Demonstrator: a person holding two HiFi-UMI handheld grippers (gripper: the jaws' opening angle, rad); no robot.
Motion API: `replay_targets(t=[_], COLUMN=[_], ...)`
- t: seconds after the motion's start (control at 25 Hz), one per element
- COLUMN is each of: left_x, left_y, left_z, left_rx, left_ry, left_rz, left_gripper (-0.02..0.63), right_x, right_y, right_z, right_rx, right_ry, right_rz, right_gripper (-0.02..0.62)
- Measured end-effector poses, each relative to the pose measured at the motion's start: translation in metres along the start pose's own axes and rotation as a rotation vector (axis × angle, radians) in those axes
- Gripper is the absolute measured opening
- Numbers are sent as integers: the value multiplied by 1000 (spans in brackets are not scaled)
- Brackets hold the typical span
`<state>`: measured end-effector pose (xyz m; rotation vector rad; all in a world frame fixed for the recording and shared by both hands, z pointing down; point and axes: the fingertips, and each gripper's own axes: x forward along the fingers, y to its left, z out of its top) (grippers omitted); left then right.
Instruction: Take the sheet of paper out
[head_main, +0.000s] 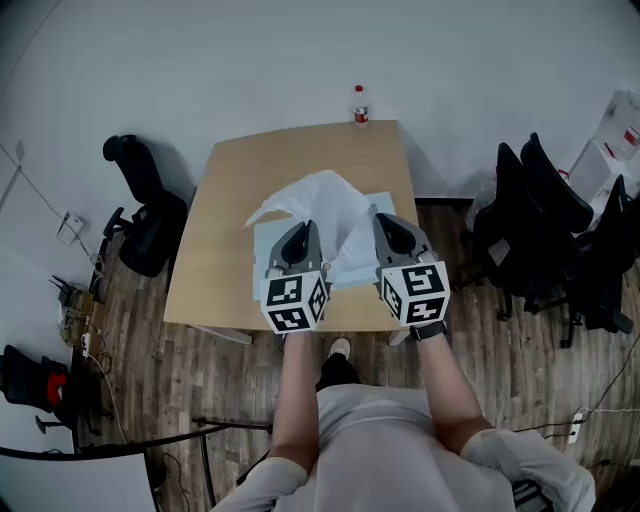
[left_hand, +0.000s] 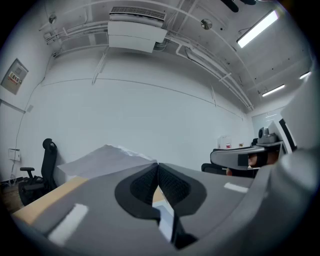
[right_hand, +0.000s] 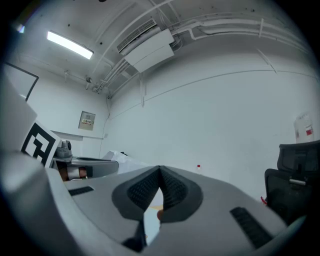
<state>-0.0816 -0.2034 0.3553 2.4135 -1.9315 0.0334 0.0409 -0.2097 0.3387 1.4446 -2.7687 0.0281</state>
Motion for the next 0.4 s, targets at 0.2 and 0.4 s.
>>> replay_targets(t=[0.2,0.4], left_x=[10,29], left_y=[3,13], left_z=[-4,-5], left_rx=[-4,-14], left_ry=[11,26], left_rz=[-12,-17], left_gripper=[9,9], right_x=[6,24], right_y=[-4,-12], right_z=[-3,-4], right_rx=[1,0], right_ry=[8,16], right_rz=[-6,-7], right_gripper=[12,12])
